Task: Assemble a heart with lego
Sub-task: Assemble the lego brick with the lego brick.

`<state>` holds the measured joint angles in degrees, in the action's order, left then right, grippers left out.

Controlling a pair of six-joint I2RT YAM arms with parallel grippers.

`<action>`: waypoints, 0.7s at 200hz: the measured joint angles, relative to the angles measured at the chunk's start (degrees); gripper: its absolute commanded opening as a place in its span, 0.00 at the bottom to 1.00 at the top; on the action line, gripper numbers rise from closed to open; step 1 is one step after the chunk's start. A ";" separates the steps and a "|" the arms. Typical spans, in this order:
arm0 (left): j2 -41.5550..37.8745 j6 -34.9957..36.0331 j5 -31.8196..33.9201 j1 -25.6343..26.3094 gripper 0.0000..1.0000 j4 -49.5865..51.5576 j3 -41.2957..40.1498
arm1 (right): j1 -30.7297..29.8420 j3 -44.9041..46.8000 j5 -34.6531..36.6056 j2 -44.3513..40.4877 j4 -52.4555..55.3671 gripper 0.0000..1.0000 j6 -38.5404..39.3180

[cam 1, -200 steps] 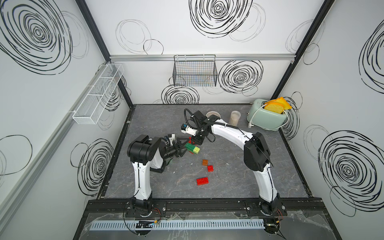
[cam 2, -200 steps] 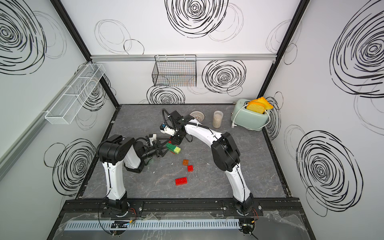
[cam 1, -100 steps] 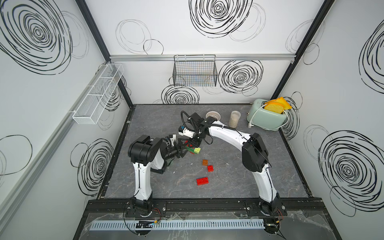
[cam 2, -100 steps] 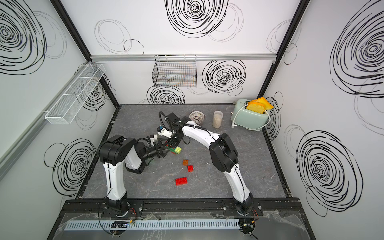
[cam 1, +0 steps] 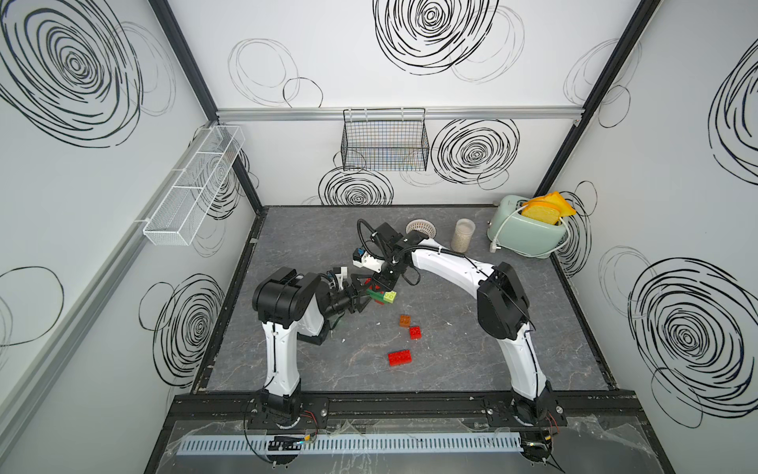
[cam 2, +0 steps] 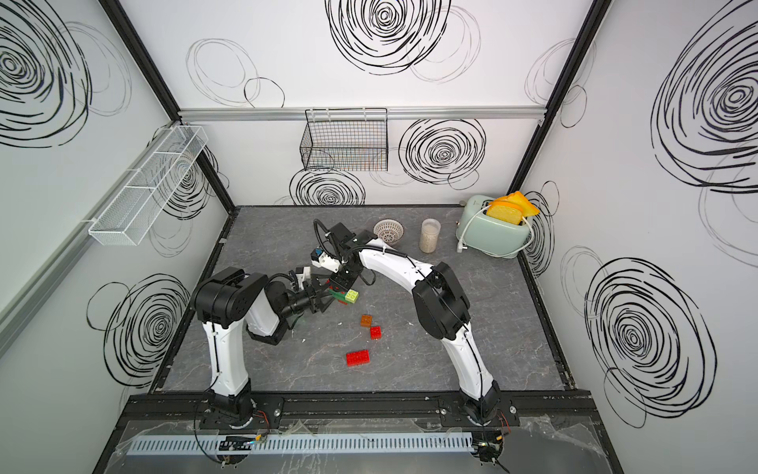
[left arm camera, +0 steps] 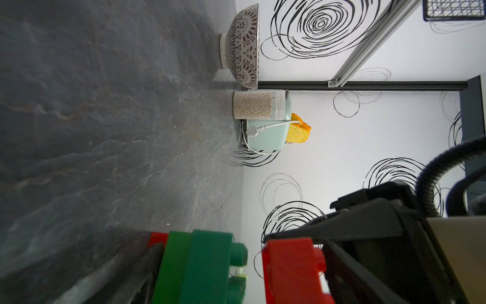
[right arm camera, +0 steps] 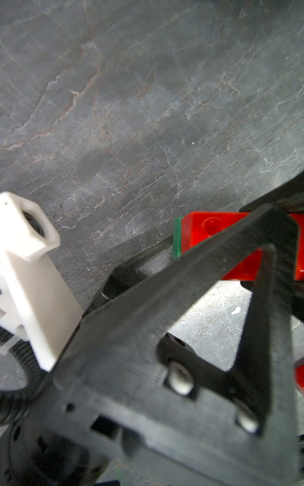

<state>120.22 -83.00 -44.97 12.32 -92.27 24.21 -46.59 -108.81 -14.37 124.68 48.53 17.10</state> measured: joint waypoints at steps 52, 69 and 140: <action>-0.02 -0.17 -0.07 -0.02 0.99 0.00 0.00 | 0.00 -0.15 -0.07 1.51 -0.11 0.26 0.20; -0.13 -0.24 -0.22 -0.02 1.00 -0.02 0.00 | -0.04 -0.24 -0.02 1.57 -0.09 0.26 0.26; 0.07 -0.17 0.02 -0.26 0.91 0.02 -0.11 | -0.24 -1.11 0.07 2.03 -0.02 0.26 0.20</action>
<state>120.29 -83.18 -44.95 12.05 -92.25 24.10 -46.83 -109.93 -14.31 126.72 48.51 17.30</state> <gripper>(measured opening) 0.944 0.337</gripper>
